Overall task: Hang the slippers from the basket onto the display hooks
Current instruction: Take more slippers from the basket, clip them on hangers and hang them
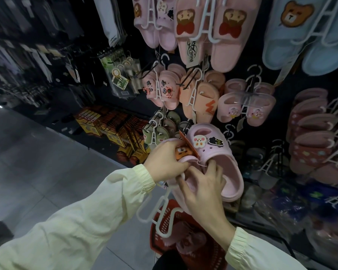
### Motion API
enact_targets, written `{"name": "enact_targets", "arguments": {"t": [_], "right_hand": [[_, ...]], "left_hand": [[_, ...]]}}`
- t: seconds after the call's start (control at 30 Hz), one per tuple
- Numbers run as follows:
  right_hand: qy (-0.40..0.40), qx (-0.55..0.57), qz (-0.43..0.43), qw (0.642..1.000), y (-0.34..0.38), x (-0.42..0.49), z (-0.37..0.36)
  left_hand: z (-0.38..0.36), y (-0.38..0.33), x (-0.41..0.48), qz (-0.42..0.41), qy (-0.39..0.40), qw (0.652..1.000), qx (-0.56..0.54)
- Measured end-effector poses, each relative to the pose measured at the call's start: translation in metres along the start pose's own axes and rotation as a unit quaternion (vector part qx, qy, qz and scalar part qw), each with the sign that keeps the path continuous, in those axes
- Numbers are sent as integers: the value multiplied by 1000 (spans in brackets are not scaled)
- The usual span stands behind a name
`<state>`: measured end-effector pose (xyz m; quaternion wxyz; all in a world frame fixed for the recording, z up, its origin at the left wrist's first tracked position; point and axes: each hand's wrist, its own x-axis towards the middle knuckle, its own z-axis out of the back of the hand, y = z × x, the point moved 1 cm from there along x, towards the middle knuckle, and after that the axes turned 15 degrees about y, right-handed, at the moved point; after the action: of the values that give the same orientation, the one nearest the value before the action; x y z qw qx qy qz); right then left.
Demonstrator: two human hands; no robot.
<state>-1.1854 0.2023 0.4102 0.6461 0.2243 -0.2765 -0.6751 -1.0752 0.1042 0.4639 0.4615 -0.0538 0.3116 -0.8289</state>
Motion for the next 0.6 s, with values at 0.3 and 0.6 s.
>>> {"name": "enact_targets", "arguments": {"t": [0.3,0.6], "right_hand": [[70,43,-5,997,2,-2,-1],[87,183,-36,979,-7,-8,-5]], "left_hand": [[4,9,1,103,32,994,-17],[10,19,1,129,44,986,-100]]}}
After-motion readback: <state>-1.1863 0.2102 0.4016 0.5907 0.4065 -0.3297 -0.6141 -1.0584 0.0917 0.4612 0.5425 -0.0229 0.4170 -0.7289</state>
